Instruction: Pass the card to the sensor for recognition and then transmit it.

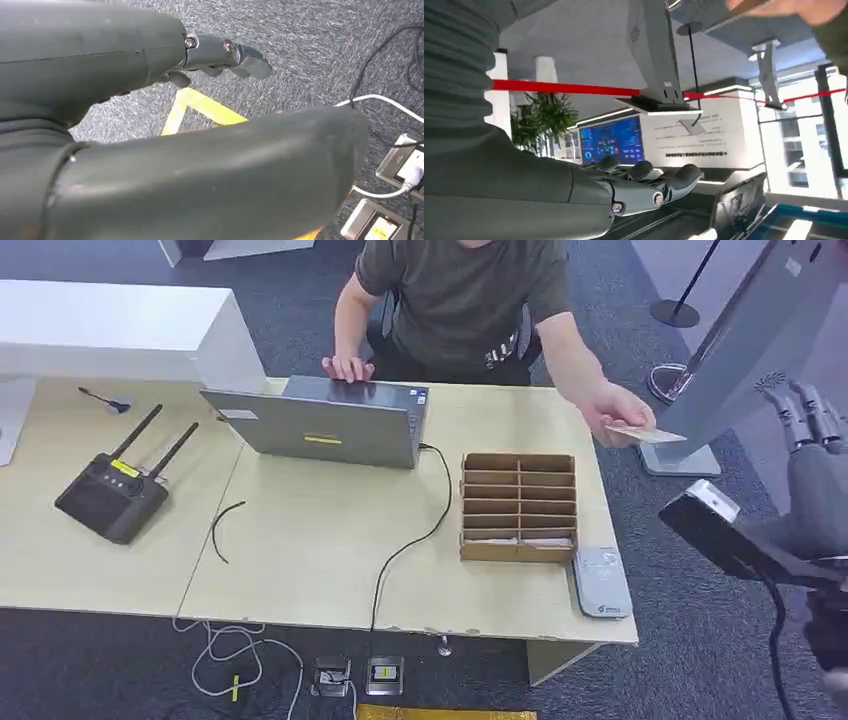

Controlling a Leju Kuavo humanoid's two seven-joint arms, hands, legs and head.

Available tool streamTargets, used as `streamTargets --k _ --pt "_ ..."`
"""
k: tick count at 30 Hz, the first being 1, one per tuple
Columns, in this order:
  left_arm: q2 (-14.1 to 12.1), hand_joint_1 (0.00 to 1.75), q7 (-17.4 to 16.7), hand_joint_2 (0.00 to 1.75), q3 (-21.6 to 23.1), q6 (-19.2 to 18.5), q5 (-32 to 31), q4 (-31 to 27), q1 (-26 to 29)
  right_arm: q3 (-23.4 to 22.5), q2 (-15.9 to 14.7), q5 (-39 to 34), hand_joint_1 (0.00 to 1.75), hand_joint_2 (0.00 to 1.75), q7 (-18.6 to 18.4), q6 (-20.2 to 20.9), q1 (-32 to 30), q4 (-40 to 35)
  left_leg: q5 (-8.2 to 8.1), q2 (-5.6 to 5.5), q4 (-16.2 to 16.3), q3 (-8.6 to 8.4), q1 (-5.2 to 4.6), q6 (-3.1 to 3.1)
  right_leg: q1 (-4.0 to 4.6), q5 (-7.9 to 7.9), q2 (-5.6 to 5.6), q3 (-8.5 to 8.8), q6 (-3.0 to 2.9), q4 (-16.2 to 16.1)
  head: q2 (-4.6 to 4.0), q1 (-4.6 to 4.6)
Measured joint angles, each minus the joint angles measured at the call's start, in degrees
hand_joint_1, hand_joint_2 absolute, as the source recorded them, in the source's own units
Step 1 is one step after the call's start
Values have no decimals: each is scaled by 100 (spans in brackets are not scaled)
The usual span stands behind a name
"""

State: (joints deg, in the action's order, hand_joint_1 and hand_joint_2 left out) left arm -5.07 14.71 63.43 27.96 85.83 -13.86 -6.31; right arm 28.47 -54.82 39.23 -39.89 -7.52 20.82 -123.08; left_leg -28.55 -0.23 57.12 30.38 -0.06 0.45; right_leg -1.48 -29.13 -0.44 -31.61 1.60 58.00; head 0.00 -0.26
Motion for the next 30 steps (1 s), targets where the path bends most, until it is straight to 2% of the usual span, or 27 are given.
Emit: streamTargets --k 4,13,14,20,30 --pt "0 0 0 0 63 -46 -6 0 -14 521 171 81 0 175 9 330 272 120 1 0 1 2 0 0 0 0 0 -5 0 0 0 4" --pt "9 0 0 0 90 -166 -15 0 -11 928 403 105 0 175 120 523 411 319 4 -8 1 11 0 5 1 0 -5 -11 0 0 0 2" --pt "9 0 0 0 90 -171 -18 0 -11 954 429 114 175 175 134 541 411 335 4 -8 1 11 0 5 0 0 -6 -11 0 0 0 2" --pt "11 0 0 0 90 -212 -26 0 -11 1010 514 142 175 175 168 717 412 433 4 -8 1 10 -1 5 0 1 -5 -11 0 -1 0 2" --pt "11 0 0 0 92 -273 -46 0 -10 1013 606 153 175 175 168 774 380 520 4 -7 2 10 0 5 0 0 -4 -12 0 -1 0 0"
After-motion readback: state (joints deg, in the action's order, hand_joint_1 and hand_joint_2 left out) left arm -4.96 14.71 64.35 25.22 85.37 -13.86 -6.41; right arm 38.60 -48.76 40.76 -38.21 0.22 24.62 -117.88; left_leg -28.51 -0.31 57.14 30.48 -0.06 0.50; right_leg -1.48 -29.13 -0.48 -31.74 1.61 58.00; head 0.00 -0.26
